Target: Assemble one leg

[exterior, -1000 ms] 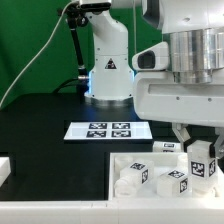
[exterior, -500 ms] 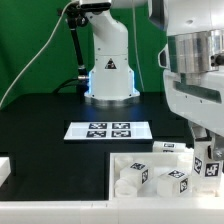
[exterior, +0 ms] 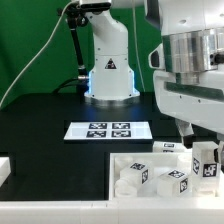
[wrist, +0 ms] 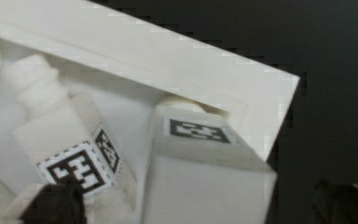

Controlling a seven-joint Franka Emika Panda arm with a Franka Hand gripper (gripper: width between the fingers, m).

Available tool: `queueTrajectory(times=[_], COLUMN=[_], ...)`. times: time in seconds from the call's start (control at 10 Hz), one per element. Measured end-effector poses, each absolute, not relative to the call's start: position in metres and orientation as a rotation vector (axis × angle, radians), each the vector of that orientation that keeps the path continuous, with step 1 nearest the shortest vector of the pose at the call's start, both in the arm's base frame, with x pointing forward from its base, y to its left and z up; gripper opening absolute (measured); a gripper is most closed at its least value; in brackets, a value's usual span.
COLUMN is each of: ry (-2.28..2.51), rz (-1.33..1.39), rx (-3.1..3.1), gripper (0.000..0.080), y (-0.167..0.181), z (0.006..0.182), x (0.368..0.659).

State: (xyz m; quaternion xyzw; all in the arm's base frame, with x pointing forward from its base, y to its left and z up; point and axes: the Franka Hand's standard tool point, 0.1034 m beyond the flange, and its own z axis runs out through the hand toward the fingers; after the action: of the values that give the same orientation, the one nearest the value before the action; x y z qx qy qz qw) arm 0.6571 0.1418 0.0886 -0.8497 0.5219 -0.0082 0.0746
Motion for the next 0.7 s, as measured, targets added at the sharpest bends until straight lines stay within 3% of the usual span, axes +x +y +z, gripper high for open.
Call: queueTrajectory(times=[0.4,0.7], ry=[1.197,0.632], rz=[-0.056,-0.109], rx=[-2.747,-2.987], gripper=[0.0649,0.0649], y=[0.1416,0.1457], z=[0.0885,0.0895], x=[0.6572,0.6559])
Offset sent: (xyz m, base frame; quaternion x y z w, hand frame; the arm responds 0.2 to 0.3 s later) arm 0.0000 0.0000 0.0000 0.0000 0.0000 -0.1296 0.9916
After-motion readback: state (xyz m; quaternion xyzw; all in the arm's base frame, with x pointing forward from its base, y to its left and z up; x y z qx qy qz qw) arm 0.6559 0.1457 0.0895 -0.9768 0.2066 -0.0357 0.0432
